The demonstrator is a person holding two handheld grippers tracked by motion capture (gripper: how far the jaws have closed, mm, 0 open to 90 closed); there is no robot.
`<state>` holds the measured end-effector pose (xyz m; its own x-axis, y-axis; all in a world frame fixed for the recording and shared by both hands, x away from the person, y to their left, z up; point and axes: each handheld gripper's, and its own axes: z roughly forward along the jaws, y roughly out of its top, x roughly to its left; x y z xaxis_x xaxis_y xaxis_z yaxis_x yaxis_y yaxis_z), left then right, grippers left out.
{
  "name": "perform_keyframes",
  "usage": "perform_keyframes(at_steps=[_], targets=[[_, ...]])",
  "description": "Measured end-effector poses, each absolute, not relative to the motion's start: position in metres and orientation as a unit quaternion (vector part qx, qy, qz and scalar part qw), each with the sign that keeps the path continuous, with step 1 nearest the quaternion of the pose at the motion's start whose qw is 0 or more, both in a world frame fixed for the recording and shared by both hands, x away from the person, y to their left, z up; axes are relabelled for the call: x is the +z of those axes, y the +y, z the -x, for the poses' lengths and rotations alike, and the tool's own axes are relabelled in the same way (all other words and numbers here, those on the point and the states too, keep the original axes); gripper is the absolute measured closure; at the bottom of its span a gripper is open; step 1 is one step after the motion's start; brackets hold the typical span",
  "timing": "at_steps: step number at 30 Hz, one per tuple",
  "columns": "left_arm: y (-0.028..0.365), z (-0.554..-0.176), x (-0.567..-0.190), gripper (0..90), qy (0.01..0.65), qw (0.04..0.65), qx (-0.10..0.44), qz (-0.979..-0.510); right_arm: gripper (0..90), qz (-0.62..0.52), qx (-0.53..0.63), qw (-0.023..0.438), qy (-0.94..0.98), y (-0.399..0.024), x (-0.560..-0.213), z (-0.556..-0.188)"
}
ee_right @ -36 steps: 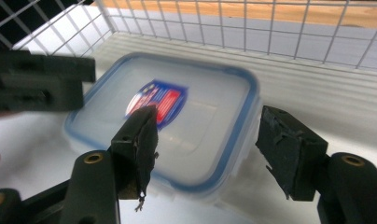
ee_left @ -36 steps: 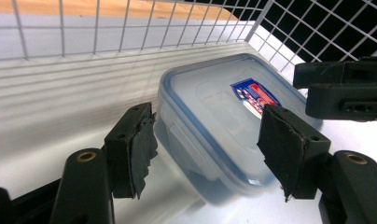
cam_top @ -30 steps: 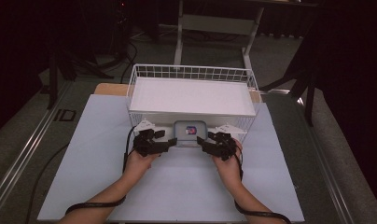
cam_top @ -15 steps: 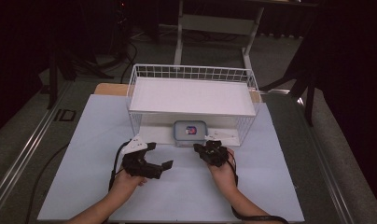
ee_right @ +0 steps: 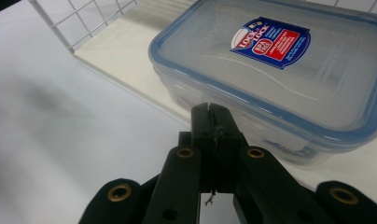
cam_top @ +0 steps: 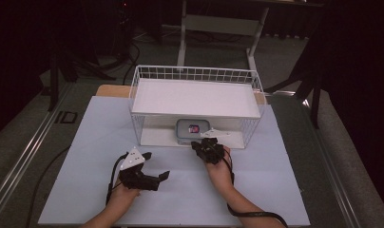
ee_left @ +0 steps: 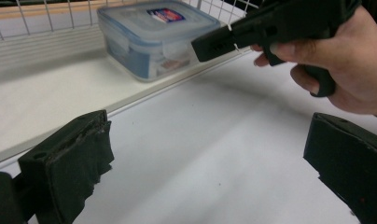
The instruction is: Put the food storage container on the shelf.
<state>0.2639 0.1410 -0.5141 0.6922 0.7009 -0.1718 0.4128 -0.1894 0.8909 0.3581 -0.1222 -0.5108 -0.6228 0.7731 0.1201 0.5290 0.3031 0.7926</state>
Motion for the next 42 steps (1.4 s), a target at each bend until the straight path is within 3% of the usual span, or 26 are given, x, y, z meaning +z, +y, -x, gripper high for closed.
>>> perform_keyframes(at_steps=[42], targets=[[0.146,-0.256,-0.509,1.9,0.350,0.545,0.187,-0.738,89.8,-0.451,0.411,0.158,0.777,-0.105,-0.521,-0.410]])
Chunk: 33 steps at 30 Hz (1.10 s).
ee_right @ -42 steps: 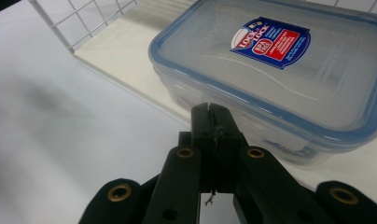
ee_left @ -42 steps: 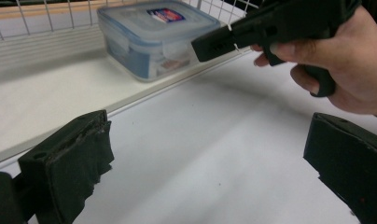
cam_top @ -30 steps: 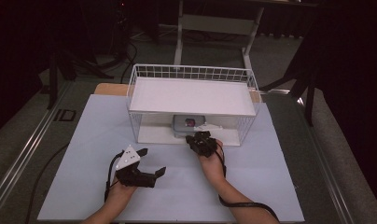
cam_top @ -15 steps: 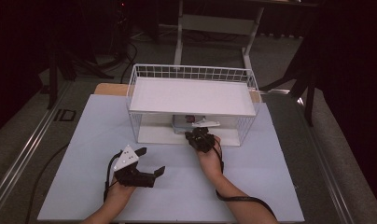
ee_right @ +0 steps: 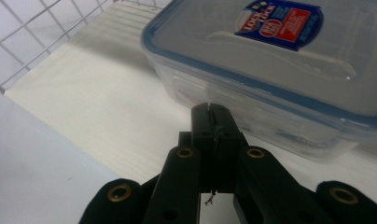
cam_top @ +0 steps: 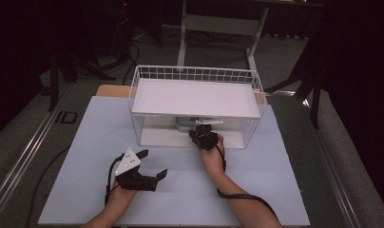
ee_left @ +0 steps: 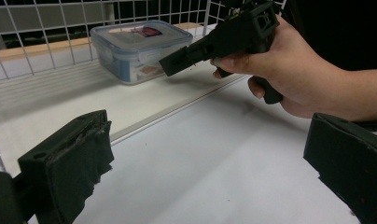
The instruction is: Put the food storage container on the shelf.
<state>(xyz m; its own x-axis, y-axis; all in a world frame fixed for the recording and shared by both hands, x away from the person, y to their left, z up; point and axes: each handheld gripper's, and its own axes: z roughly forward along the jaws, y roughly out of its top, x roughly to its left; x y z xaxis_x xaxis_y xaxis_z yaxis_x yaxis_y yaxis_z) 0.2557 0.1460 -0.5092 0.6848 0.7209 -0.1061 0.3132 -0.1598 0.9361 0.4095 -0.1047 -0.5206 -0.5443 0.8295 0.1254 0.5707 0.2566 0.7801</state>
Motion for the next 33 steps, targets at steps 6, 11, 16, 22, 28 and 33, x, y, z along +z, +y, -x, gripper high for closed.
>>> perform_keyframes(at_steps=[6,11,16,22,28,33], targets=[[0.145,-0.256,-0.511,1.9,0.352,0.542,0.181,-0.741,89.6,-0.451,0.410,0.159,0.777,-0.106,-0.521,-0.412],[0.144,-0.256,-0.511,1.9,0.353,0.545,0.175,-0.740,87.9,-0.440,0.425,0.155,0.776,-0.107,-0.515,-0.401],[0.143,-0.255,-0.511,1.9,0.353,0.547,0.172,-0.739,85.7,-0.426,0.434,0.162,0.777,-0.113,-0.508,-0.388],[0.140,-0.253,-0.508,1.9,0.343,0.539,0.179,-0.748,73.8,-0.418,0.443,0.161,0.776,-0.123,-0.505,-0.364],[0.140,-0.252,-0.503,1.9,0.341,0.546,0.183,-0.743,45.6,-0.425,0.463,0.146,0.764,-0.135,-0.501,-0.341],[0.140,-0.253,-0.503,1.9,0.340,0.547,0.177,-0.744,18.7,-0.395,0.493,0.126,0.765,-0.146,-0.494,-0.319]])
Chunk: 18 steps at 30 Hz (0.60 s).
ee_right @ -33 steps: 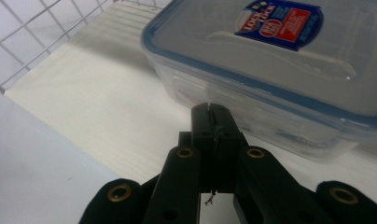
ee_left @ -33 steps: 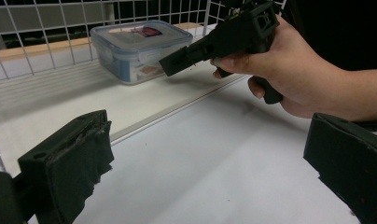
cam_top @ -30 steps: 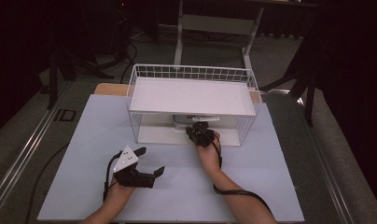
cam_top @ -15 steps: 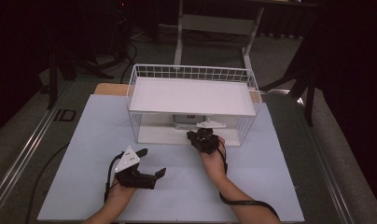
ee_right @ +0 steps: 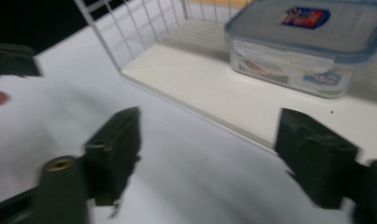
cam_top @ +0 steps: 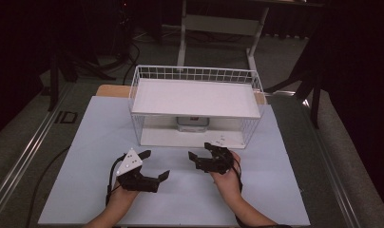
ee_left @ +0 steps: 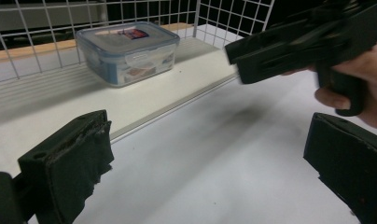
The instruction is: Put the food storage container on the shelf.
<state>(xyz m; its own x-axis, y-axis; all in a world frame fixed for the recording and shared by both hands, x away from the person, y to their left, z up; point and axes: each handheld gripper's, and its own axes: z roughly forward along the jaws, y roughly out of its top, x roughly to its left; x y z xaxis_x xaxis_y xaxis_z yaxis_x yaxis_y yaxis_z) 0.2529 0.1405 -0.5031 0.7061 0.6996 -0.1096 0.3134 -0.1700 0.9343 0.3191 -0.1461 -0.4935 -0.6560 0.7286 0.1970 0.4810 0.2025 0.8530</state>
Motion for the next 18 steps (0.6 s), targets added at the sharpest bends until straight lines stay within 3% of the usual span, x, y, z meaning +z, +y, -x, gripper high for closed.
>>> perform_keyframes(at_steps=[3,18], targets=[[0.141,-0.253,-0.499,1.9,0.336,0.550,0.174,-0.745,15.6,-0.388,0.495,0.132,0.766,-0.151,-0.488,-0.313],[0.164,-0.248,-0.476,1.8,0.318,0.555,0.163,-0.751,16.3,-0.361,0.500,0.144,0.774,-0.188,-0.477,-0.290]])
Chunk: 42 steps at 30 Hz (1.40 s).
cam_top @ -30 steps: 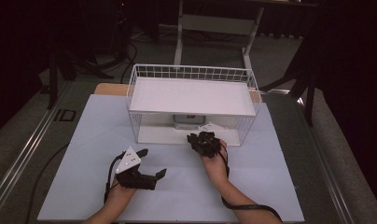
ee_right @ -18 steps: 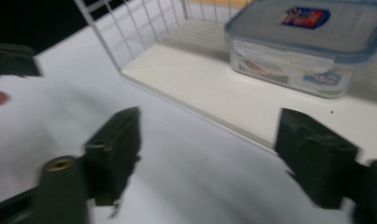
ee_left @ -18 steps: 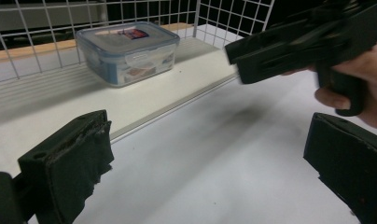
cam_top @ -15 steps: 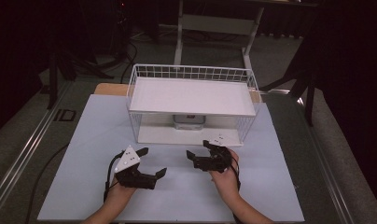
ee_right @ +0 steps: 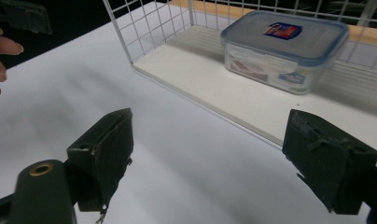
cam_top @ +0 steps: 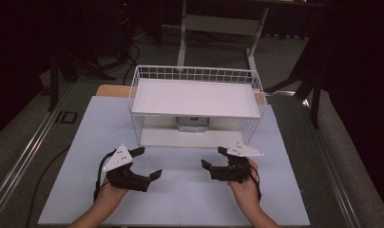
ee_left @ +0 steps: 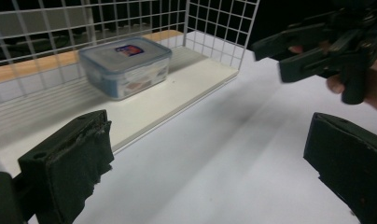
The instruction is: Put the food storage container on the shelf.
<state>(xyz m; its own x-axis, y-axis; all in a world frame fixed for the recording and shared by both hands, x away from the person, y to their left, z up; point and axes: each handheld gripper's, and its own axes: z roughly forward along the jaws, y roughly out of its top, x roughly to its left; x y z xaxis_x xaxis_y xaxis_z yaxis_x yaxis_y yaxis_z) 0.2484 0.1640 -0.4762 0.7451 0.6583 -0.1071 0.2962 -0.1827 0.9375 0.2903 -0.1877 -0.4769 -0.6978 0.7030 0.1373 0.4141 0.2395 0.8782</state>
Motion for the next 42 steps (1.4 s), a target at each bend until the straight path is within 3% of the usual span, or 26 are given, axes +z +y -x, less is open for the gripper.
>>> perform_keyframes(at_steps=[17,23,27,42], targets=[[0.196,-0.233,-0.480,1.9,0.343,0.541,0.177,-0.748,16.6,-0.364,0.502,0.169,0.766,-0.217,-0.471,-0.263],[0.205,-0.229,-0.486,1.9,0.359,0.547,0.173,-0.736,19.4,-0.360,0.525,0.157,0.755,-0.228,-0.466,-0.256],[0.207,-0.229,-0.489,1.9,0.361,0.545,0.178,-0.736,18.3,-0.351,0.517,0.175,0.760,-0.234,-0.467,-0.253],[0.203,-0.233,-0.499,1.9,0.356,0.528,0.188,-0.748,12.5,-0.343,0.507,0.161,0.774,-0.257,-0.490,-0.264]])
